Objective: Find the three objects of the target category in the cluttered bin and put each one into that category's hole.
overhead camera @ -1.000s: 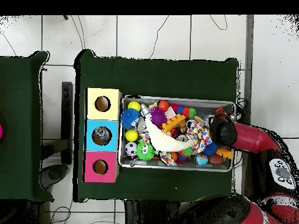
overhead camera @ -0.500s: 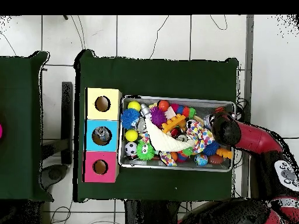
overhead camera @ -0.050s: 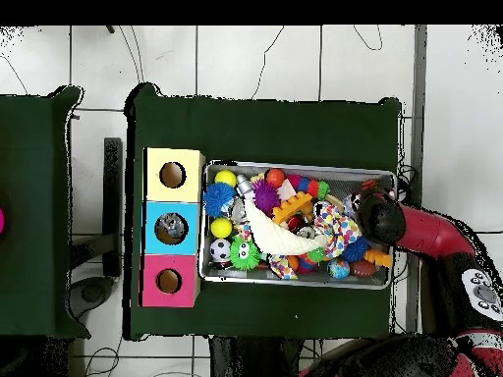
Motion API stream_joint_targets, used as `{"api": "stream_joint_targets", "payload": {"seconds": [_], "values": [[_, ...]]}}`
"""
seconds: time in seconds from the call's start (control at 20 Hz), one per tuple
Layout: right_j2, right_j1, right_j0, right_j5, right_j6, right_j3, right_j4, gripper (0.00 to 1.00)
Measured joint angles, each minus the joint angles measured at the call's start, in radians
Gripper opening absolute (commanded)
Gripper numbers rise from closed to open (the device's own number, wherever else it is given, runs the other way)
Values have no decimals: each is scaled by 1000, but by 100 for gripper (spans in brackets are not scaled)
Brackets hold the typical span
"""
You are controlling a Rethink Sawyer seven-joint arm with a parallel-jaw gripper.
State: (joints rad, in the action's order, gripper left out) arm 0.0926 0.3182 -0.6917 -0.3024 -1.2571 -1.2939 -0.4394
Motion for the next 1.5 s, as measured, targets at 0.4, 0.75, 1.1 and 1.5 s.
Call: {"api": "stream_joint_targets", "payload": {"seconds": [0.4, 0.75, 1.1, 1.5], "values": [[-32, 23, 64, -94, 0, 12, 0, 100], [-30, 72, 69, -155, 0, 5, 0, 100], [-30, 124, 69, -160, 0, 1, 0, 100], [-21, 110, 52, -160, 0, -1, 0, 100]]}}
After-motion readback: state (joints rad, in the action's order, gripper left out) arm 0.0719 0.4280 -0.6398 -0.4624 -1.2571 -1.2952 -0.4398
